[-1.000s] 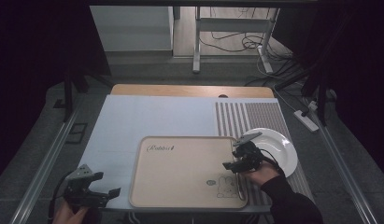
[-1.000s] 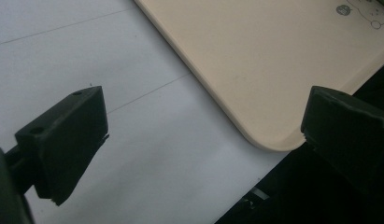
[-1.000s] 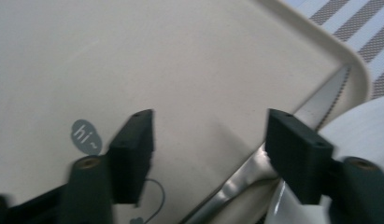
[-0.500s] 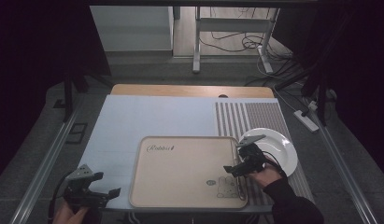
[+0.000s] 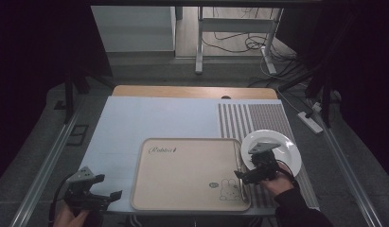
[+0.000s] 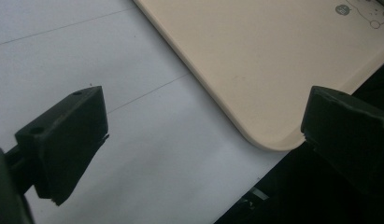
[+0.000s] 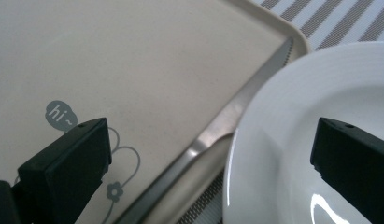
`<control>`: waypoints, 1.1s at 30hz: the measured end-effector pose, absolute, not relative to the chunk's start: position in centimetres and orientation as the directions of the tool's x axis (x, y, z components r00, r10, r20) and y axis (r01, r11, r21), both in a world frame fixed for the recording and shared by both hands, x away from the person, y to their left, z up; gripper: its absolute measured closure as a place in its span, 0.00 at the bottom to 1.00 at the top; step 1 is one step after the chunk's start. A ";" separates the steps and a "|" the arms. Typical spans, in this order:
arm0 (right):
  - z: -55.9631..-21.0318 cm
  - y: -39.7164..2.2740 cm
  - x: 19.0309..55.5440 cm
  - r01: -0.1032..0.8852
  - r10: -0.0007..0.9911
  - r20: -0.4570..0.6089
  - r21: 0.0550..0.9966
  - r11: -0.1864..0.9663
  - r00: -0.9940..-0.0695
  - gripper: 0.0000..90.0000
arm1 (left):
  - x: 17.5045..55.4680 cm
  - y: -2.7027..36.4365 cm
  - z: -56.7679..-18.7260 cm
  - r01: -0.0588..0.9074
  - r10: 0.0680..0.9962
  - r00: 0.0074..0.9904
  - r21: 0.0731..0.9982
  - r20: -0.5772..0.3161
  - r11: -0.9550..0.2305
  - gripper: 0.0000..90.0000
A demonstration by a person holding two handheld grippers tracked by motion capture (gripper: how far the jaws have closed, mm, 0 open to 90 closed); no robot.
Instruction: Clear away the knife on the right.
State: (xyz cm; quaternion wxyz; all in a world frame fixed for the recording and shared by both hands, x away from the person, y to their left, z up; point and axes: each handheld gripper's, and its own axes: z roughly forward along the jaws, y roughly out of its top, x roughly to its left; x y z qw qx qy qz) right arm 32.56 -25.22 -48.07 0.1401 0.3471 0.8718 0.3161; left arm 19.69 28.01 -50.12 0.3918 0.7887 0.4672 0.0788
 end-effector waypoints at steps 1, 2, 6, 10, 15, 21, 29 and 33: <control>-48.0 -25.5 32.5 0.516 0.697 -0.025 0.653 0.554 -0.717 0.00 | 19.7 28.0 -50.1 0.675 0.799 0.551 0.692 -0.242 -0.256 0.02; -48.0 -25.7 32.4 0.519 0.702 -0.022 0.657 0.546 -0.711 0.00 | 19.7 28.0 -50.1 0.675 0.799 0.551 0.692 -0.242 -0.256 0.02; -48.0 -26.7 32.0 0.533 0.724 -0.018 0.665 0.524 -0.689 0.00 | 19.7 28.0 -50.1 0.675 0.798 0.551 0.692 -0.243 -0.255 0.02; -48.2 -27.6 31.5 0.545 0.746 -0.013 0.674 0.498 -0.666 0.00 | 19.7 28.0 -50.1 0.675 0.798 0.551 0.692 -0.243 -0.256 0.02; -48.3 -28.5 30.7 0.545 0.761 -0.026 0.683 0.487 -0.648 0.00 | 19.7 28.0 -50.1 0.675 0.798 0.551 0.693 -0.243 -0.255 0.02; -48.5 -29.8 29.9 0.555 0.785 -0.021 0.695 0.456 -0.619 0.00 | 19.7 28.0 -50.1 0.674 0.798 0.552 0.693 -0.243 -0.255 0.02; -48.5 -31.0 29.2 0.573 0.808 -0.008 0.701 0.425 -0.590 0.00 | 19.7 28.0 -50.1 0.674 0.797 0.552 0.694 -0.243 -0.255 0.02; -48.4 -31.4 28.9 0.577 0.819 0.004 0.711 0.401 -0.574 0.00 | 19.7 28.0 -50.1 0.673 0.797 0.553 0.694 -0.243 -0.255 0.02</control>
